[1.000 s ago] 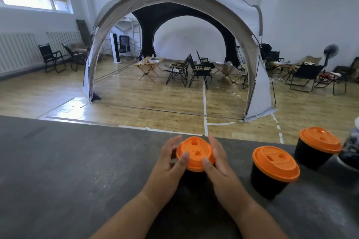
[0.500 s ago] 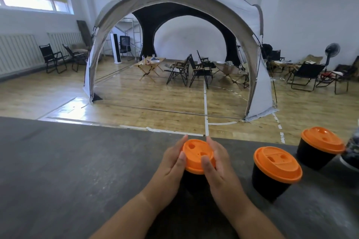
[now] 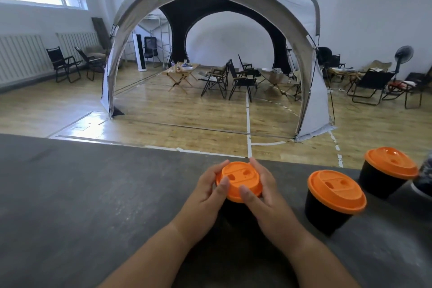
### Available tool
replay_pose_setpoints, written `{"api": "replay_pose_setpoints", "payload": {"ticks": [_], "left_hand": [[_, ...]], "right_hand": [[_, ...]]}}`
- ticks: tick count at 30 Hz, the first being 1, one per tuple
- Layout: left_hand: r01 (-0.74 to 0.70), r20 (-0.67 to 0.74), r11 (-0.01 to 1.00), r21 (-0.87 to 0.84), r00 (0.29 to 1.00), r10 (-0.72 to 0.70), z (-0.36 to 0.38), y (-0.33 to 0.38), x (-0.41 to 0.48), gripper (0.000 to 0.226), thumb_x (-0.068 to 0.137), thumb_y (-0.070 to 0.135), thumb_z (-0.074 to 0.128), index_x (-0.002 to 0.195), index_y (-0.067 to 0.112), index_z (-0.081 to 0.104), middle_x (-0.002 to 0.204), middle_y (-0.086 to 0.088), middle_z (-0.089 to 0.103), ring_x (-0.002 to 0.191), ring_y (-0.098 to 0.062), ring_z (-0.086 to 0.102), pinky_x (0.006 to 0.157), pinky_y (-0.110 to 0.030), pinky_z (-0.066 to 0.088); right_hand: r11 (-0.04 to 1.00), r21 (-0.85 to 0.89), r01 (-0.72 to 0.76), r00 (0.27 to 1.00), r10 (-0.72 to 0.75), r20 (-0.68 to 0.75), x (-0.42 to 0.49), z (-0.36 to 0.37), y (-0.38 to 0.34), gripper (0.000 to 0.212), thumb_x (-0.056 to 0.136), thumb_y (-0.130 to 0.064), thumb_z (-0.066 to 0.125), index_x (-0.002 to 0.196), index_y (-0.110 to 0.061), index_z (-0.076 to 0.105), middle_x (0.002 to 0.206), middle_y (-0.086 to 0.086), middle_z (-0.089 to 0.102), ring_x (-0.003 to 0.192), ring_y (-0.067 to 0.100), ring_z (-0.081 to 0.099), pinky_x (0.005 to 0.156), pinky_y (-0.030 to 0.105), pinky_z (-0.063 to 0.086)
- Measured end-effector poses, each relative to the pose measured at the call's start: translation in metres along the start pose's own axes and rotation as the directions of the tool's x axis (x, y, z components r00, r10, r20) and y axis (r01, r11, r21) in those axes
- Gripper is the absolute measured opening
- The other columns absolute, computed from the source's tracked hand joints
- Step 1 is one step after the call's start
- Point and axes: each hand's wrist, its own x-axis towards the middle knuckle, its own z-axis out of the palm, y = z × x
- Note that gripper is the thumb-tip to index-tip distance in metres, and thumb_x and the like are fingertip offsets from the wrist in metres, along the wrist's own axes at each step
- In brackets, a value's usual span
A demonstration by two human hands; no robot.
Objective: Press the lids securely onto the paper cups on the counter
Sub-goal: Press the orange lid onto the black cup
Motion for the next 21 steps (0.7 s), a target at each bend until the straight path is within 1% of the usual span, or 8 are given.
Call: {"api": "replay_pose_setpoints", "payload": {"ticks": [4, 7, 10, 12, 14, 16, 18, 21], "left_hand": [[-0.018, 0.026, 0.998, -0.054, 0.999, 0.019, 0.0, 0.004, -0.001, 0.055, 0.081, 0.071, 0.038, 0.131, 0.048, 0.039, 0.132, 0.019, 0.051, 0.121, 0.007, 0.049, 0.1, -0.014, 0.041], [0.056, 0.088, 0.976, -0.212, 0.995, -0.038, 0.001, 0.004, -0.003, 0.062, 0.079, 0.063, 0.053, 0.136, 0.055, 0.031, 0.131, 0.013, 0.06, 0.123, -0.005, 0.055, 0.107, -0.032, 0.042], [0.116, 0.145, 0.962, -0.246, 0.986, -0.081, 0.004, 0.001, -0.003, 0.073, 0.079, 0.044, 0.075, 0.137, 0.056, 0.033, 0.125, 0.008, 0.063, 0.111, -0.008, 0.063, 0.092, -0.034, 0.053], [0.124, 0.092, 0.953, -0.277, 0.991, -0.102, 0.006, 0.0, 0.0, 0.069, 0.072, 0.042, 0.072, 0.135, 0.048, 0.044, 0.115, 0.007, 0.067, 0.098, -0.008, 0.068, 0.075, -0.027, 0.055], [0.145, 0.026, 0.913, -0.382, 0.989, -0.146, 0.006, -0.002, 0.005, 0.067, 0.069, 0.042, 0.071, 0.133, 0.039, 0.05, 0.113, -0.001, 0.07, 0.099, -0.019, 0.07, 0.075, -0.034, 0.057], [0.152, 0.012, 0.886, -0.438, 0.987, -0.163, 0.005, -0.002, 0.007, 0.072, 0.068, 0.047, 0.071, 0.136, 0.038, 0.048, 0.122, -0.006, 0.066, 0.107, -0.026, 0.068, 0.084, -0.042, 0.057], [0.19, 0.063, 0.852, -0.489, 0.981, -0.182, 0.004, -0.001, 0.007, 0.07, 0.073, 0.051, 0.065, 0.139, 0.041, 0.043, 0.128, -0.008, 0.063, 0.11, -0.026, 0.066, 0.088, -0.046, 0.056], [0.225, 0.106, 0.809, -0.543, 0.974, -0.201, 0.004, 0.001, 0.006, 0.074, 0.076, 0.03, 0.066, 0.141, 0.046, 0.035, 0.126, -0.011, 0.065, 0.107, -0.027, 0.068, 0.083, -0.044, 0.058]], "right_hand": [[0.999, 0.036, 0.0, 1.0, 0.001, -0.024, -0.001, 0.002, -0.002, 0.07, 0.084, -0.058, 0.056, 0.142, -0.05, 0.018, 0.139, -0.025, 0.034, 0.123, -0.012, 0.038, 0.093, 0.008, 0.036], [0.976, 0.215, 0.038, 0.98, 0.006, -0.2, 0.002, 0.0, -0.004, 0.059, 0.084, -0.062, 0.049, 0.139, -0.044, 0.036, 0.129, -0.02, 0.052, 0.118, -0.009, 0.05, 0.094, 0.015, 0.044], [0.953, 0.304, 0.015, 0.971, 0.058, -0.23, 0.007, -0.003, -0.004, 0.059, 0.082, -0.076, 0.04, 0.123, -0.04, 0.062, 0.123, -0.007, 0.064, 0.116, 0.006, 0.061, 0.105, 0.041, 0.048], [0.929, 0.369, -0.039, 0.986, 0.096, -0.137, 0.009, -0.002, -0.003, 0.073, 0.07, -0.089, 0.048, 0.127, -0.045, 0.059, 0.133, -0.003, 0.06, 0.124, 0.016, 0.058, 0.108, 0.05, 0.044], [0.936, 0.347, -0.05, 0.991, 0.089, -0.096, 0.009, 0.001, -0.003, 0.073, 0.067, -0.079, 0.064, 0.132, -0.05, 0.049, 0.14, -0.004, 0.052, 0.126, 0.016, 0.055, 0.105, 0.048, 0.048], [0.959, 0.28, -0.031, 0.988, 0.072, -0.136, 0.011, 0.002, -0.004, 0.053, 0.074, -0.062, 0.071, 0.122, -0.051, 0.053, 0.132, -0.004, 0.056, 0.115, 0.013, 0.061, 0.095, 0.041, 0.055], [0.936, 0.35, -0.029, 0.98, 0.096, -0.176, 0.013, 0.005, -0.002, 0.039, 0.078, -0.051, 0.065, 0.115, -0.042, 0.058, 0.121, -0.001, 0.064, 0.107, 0.013, 0.066, 0.092, 0.04, 0.057], [0.878, 0.472, -0.081, 0.964, 0.19, -0.188, 0.016, 0.007, 0.001, 0.026, 0.095, -0.038, 0.054, 0.119, -0.029, 0.061, 0.116, 0.005, 0.07, 0.105, 0.02, 0.069, 0.089, 0.042, 0.058]]}}
